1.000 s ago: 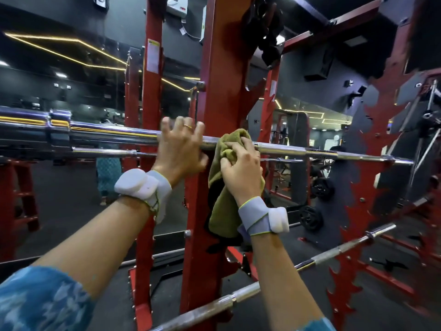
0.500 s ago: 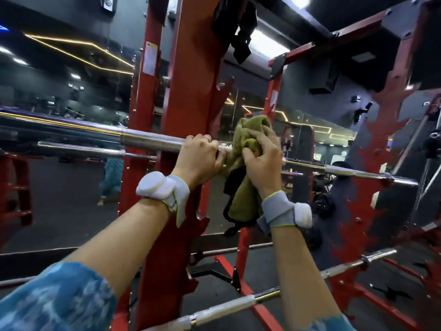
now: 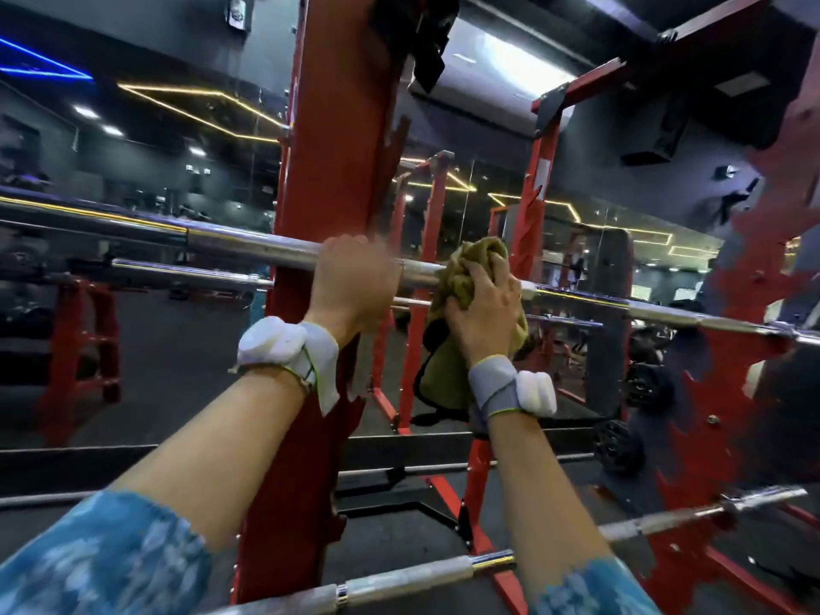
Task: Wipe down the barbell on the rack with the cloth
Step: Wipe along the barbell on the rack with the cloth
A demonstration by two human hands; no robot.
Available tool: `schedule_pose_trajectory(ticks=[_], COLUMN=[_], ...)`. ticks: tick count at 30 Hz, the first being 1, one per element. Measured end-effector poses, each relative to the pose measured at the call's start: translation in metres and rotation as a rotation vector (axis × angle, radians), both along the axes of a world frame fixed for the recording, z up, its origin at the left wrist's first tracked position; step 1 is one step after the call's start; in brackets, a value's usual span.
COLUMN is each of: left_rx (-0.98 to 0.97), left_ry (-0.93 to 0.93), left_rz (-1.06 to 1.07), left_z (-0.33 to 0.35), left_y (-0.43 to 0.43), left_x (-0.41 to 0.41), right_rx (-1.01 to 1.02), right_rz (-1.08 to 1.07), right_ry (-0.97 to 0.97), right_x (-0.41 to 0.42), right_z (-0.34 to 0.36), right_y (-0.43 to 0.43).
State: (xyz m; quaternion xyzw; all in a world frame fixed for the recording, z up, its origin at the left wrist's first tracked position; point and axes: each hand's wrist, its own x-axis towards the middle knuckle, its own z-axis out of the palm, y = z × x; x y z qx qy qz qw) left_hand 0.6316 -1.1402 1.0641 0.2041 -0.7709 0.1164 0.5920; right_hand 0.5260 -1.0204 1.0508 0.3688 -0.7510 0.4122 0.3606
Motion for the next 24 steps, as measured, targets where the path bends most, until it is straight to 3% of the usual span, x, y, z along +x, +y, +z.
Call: schedule_pose_trajectory(ticks=[5,10,16,24], left_rx=[0.023,0.016,0.032,-0.010], left_ry=[-0.013,0.002,0.034,0.089], left_rz=[0.024,-0.032,-0.071,-0.084], left_z=[0.002,0.002,0.000,-0.005], left_y=[0.002,-0.001,-0.001,-0.004], left_x=[-0.001,0.001,0.001,-0.002], right_rx=[0.042,0.057,-0.030,0.252], right_rz=[0.148,0.159,0.160,0.150], right_ry=[0.148,0.292,0.035,0.276], right_x=[0.038,0.032,0.015,0.031], right_z=[-0.020,-0.024,-0.002,0.027], right_y=[-0.026,-0.024,-0.006,-0.011])
